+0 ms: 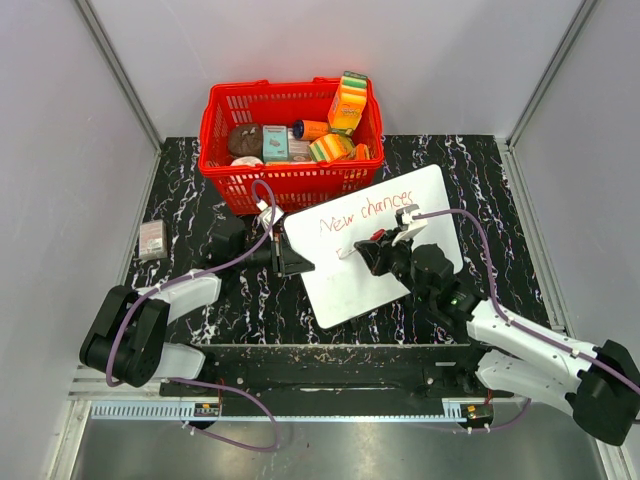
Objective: Write a sentence on the whiteboard
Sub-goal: Write on the whiteboard with the whiteboard marker without the cap.
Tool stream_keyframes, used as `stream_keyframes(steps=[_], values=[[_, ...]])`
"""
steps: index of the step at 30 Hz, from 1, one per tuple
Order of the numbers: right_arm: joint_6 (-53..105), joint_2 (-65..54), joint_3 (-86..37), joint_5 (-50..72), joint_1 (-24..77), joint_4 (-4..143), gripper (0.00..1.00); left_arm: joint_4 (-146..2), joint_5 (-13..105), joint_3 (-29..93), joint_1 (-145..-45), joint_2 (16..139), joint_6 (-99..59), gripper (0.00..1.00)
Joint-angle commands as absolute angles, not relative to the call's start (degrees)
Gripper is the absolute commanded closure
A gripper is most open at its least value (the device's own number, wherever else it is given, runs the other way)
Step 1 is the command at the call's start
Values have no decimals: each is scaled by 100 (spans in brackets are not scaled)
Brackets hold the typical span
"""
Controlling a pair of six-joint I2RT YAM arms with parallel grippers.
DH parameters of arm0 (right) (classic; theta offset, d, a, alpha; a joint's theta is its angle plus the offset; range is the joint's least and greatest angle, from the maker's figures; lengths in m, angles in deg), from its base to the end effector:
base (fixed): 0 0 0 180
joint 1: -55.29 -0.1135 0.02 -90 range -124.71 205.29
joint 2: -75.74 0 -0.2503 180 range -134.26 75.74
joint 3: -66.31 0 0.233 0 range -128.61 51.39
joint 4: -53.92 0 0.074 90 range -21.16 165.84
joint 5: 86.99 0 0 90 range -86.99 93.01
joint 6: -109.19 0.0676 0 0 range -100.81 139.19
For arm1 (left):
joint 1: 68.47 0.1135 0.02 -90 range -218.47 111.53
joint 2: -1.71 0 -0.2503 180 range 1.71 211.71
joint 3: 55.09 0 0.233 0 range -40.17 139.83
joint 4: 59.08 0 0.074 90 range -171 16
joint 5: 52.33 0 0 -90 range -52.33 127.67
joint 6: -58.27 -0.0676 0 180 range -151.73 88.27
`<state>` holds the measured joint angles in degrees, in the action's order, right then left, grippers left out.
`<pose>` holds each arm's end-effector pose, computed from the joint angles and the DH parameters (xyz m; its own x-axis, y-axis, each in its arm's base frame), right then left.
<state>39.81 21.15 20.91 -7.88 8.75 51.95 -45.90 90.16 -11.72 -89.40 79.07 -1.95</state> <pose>0.1773 0.1685 0.2626 -0.2865 0.2004 -0.9369 -0.5160 0.7916 0.3272 0.2294 -0.1451 0.1866 -0.7400 -0.0408 -0.6713 0.6251 0.3267 -0.7089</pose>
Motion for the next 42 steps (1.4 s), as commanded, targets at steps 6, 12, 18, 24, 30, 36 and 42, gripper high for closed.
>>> stream_keyframes(steps=[6, 12, 18, 24, 30, 36, 42], values=[[3897, 2300, 2160, -1307, 862, 5416, 100, -5018, 8768, -1336, -9036, 8046, -1195, 100], [3949, 2353, 2090, -1325, 862, 5311, 100, -5027, 8768, -1328, -9036, 8055, -1196, 100], [3993, 2511, 1870, -1263, 862, 5179, 100, -5027, 8768, -1336, -9044, 8055, -1196, 100], [3844, 2380, 1624, -1535, 862, 5196, 100, -5027, 8777, -1328, -9044, 8055, -1196, 100], [3809, 2204, 1553, -1694, 862, 5179, 100, -5027, 8786, -1328, -9044, 8064, -1196, 100], [3844, 2204, 1659, -1589, 862, 5161, 100, -5035, 8777, -1319, -9044, 8064, -1196, 100], [3844, 2143, 1711, -1571, 862, 5196, 100, -5035, 8768, -1319, -9044, 8064, -1196, 100]])
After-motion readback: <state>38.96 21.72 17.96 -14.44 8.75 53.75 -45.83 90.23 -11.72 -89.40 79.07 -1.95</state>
